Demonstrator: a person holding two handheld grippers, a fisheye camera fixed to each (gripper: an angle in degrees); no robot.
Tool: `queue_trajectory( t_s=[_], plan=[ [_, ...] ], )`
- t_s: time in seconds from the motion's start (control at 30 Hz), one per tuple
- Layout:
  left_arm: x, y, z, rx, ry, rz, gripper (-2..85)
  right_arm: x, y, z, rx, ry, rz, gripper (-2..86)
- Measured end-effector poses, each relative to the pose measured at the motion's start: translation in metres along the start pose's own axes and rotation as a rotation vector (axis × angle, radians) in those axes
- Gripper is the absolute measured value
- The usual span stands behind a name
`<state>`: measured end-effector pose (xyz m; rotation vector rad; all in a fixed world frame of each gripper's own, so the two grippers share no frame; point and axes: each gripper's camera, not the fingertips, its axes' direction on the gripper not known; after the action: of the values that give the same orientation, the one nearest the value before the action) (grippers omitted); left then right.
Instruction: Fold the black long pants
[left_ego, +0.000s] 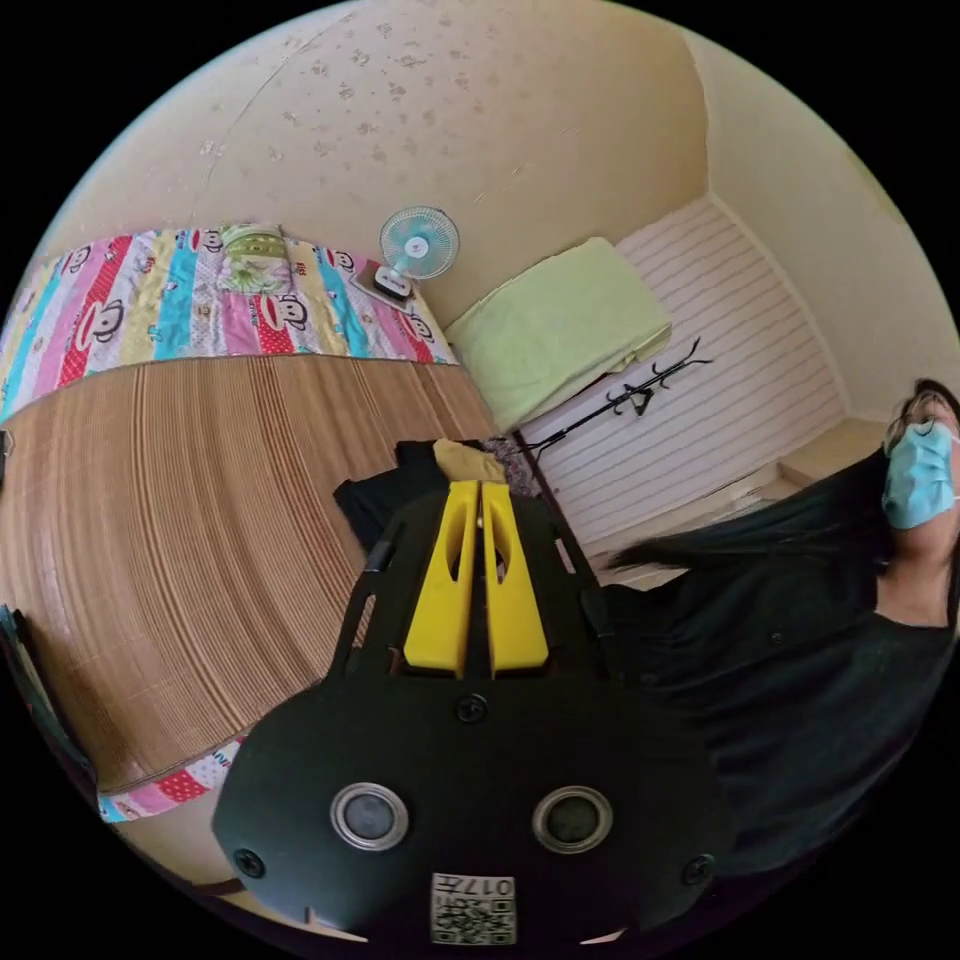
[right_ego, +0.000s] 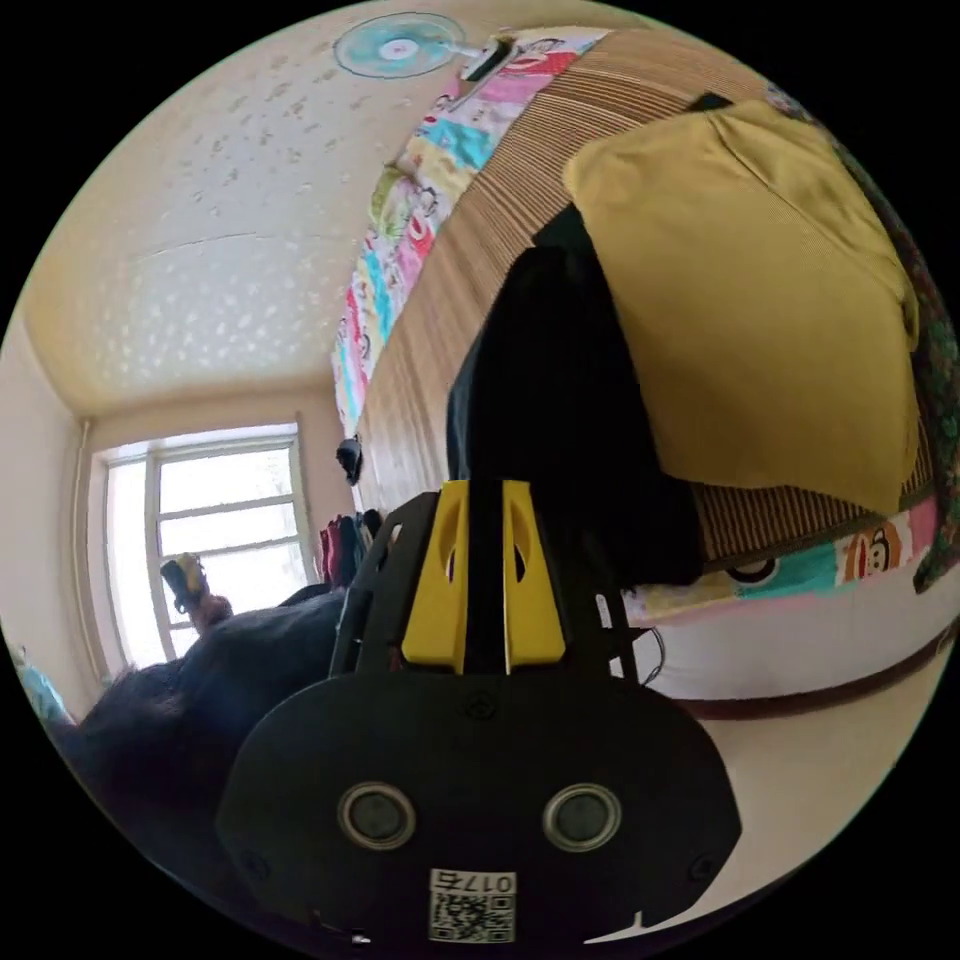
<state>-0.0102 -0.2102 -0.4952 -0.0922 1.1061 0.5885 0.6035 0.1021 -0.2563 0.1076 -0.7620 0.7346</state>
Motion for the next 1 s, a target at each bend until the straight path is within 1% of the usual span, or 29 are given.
queue_trajectory(
  t_s=[0.03,0.07,0.1,0.13,0.17,0.2,0.27,0.33,0.37,0.4,0.43,0.5,0.57,0.6,0.63,0.67,0.7,0.73,0.77,0.8,0.83,0.9,0.93,0.97,1.0],
  plan=[
    [0.001,-0.003,0.001,-0.001,0.004,0.008,-1.0,-0.009,-0.004,-0.005,0.054,-0.154,-0.092,2.8],
    [0.004,-0.008,0.005,-0.010,0.000,0.030,-1.0,-0.021,-0.013,-0.013,0.171,-0.508,-0.227,1.7],
    [0.009,-0.014,0.010,-0.029,-0.014,0.057,-1.0,-0.025,-0.031,-0.006,0.210,-0.695,-0.226,1.3],
    [0.012,-0.016,0.013,-0.041,-0.022,0.070,-1.0,-0.027,-0.042,0.003,0.199,-0.697,-0.183,1.1],
    [0.016,-0.020,0.018,-0.062,-0.035,0.093,-1.0,-0.035,-0.062,0.022,0.153,-0.565,-0.140,0.9],
    [0.020,-0.022,0.023,-0.079,-0.046,0.109,-1.0,-0.044,-0.079,0.045,0.052,-0.376,-0.094,0.8],
    [0.024,-0.025,0.027,-0.096,-0.050,0.119,-1.0,-0.055,-0.095,0.072,-0.084,-0.187,-0.036,0.9],
    [0.027,-0.024,0.026,-0.097,-0.053,0.132,-1.0,-0.068,-0.095,0.079,-0.101,-0.068,-0.100,1.3],
    [0.027,-0.022,0.024,-0.098,-0.076,0.133,-1.0,-0.067,-0.092,0.077,-0.094,0.057,-0.097,1.7],
    [0.026,-0.021,0.021,-0.104,-0.120,0.123,-1.0,-0.059,-0.090,0.073,-0.094,0.204,-0.058,2.5],
    [0.025,-0.020,0.020,-0.109,-0.145,0.115,-1.0,-0.053,-0.088,0.070,-0.095,0.280,-0.033,2.9],
    [0.021,-0.019,0.015,-0.135,-0.226,0.083,-1.0,-0.017,-0.082,0.054,-0.092,0.578,0.125,7.6],
    [0.019,-0.020,0.014,-0.147,-0.251,0.076,-1.0,0.013,-0.077,0.044,-0.107,0.678,0.216,12.3],
    [0.018,-0.022,0.016,-0.155,-0.251,0.078,-1.0,0.035,-0.073,0.043,-0.133,0.671,0.257,14.0],
    [0.017,-0.023,0.017,-0.158,-0.247,0.078,-1.0,0.046,-0.072,0.045,-0.161,0.634,0.273,13.8],
    [0.017,-0.026,0.020,-0.166,-0.235,0.079,-1.0,0.068,-0.071,0.058,-0.252,0.498,0.283,13.4],
    [0.016,-0.030,0.024,-0.175,-0.215,0.077,-1.0,0.083,-0.072,0.072,-0.307,0.409,0.290,10.8],
    [0.017,-0.033,0.027,-0.180,-0.202,0.078,-1.0,0.085,-0.074,0.076,-0.311,0.386,0.284,9.5],
    [0.019,-0.038,0.034,-0.196,-0.171,0.087,-1.0,0.077,-0.084,0.082,-0.318,0.348,0.228,7.9],
    [0.022,-0.043,0.040,-0.215,-0.151,0.105,-1.0,0.055,-0.097,0.087,-0.311,0.336,0.109,6.7],
    [0.025,-0.046,0.044,-0.224,-0.147,0.117,-1.0,0.041,-0.104,0.090,-0.297,0.325,0.040,6.4],
    [0.036,-0.055,0.059,-0.250,-0.162,0.162,-1.0,-0.013,-0.132,0.100,-0.197,0.214,-0.173,5.7],
    [0.038,-0.057,0.063,-0.257,-0.163,0.170,-1.0,-0.024,-0.139,0.105,-0.178,0.179,-0.209,5.8],
    [0.042,-0.061,0.071,-0.272,-0.153,0.184,-1.0,-0.046,-0.153,0.118,-0.174,0.112,-0.275,6.0],
    [0.045,-0.064,0.079,-0.285,-0.130,0.194,-1.0,-0.065,-0.164,0.138,-0.228,0.070,-0.343,6.6]
  ],
)
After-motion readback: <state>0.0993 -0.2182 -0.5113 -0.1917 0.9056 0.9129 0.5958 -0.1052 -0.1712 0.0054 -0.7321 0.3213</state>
